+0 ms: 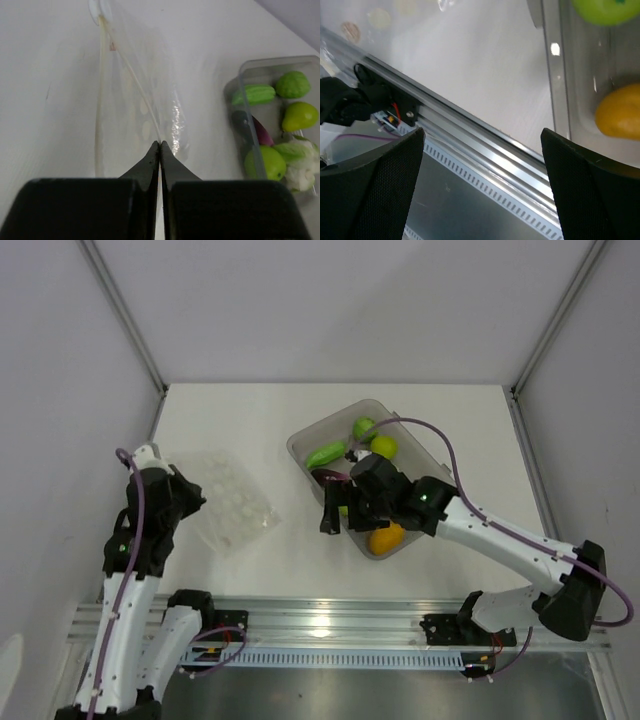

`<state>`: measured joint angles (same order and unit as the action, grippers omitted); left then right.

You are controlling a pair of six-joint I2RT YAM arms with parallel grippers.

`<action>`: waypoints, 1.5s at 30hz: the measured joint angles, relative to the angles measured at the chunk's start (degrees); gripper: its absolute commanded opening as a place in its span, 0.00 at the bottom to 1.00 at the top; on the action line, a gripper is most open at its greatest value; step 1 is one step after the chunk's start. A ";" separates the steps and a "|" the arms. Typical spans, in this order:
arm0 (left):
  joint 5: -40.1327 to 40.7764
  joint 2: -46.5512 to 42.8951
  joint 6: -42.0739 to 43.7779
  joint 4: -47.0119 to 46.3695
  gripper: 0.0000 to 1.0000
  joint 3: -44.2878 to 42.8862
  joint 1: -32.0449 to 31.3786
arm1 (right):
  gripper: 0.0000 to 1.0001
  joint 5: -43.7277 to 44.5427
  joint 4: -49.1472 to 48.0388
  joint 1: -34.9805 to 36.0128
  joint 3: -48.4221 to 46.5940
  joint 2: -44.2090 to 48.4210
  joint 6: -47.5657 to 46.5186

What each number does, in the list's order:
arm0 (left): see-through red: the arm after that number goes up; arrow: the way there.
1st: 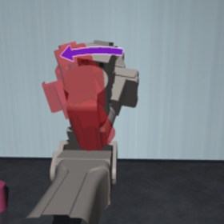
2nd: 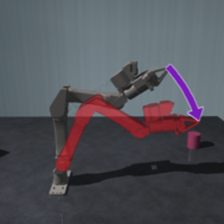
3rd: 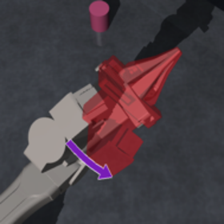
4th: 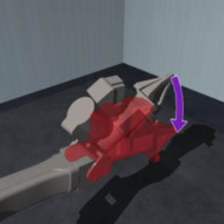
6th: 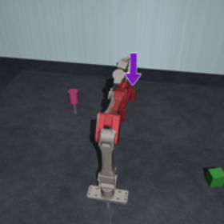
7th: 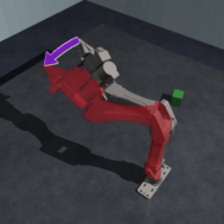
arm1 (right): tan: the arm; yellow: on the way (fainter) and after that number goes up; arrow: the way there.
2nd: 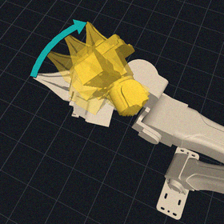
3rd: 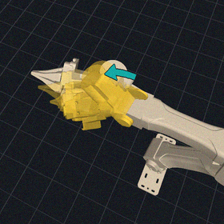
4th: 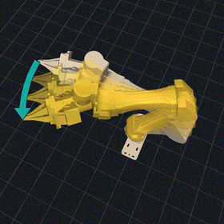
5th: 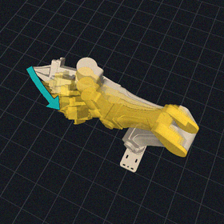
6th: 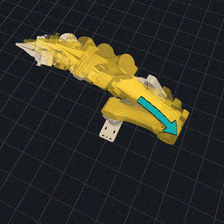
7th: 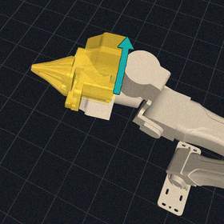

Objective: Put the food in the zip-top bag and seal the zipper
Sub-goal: Pick up the zipper food storage bag at the center of the board, then open the zipper of the food storage bag.

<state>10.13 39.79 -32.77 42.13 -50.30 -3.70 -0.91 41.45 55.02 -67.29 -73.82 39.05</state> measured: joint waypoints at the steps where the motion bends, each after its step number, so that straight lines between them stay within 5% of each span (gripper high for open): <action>1: -1.11 -2.01 1.49 0.00 0.01 -0.02 -0.20 | 0.99 -0.04 0.17 0.09 -2.16 -1.51 -0.48; 13: -13.33 -2.29 2.49 4.52 0.01 -5.57 -0.68 | 0.87 5.11 -9.84 7.61 -16.48 -16.17 -2.91; 26: -6.95 -1.16 -13.44 14.40 0.01 -6.80 -3.98 | 0.81 12.15 -24.83 15.67 -18.27 -23.28 -4.26; 45: -1.46 0.42 -18.23 17.62 0.01 -6.80 -5.86 | 0.75 14.25 -27.71 20.04 -23.91 -29.99 -6.10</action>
<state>8.67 40.21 -51.00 59.75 -57.10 -9.56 13.34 13.74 75.07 -91.20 -103.81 32.95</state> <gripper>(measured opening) 0.005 0.752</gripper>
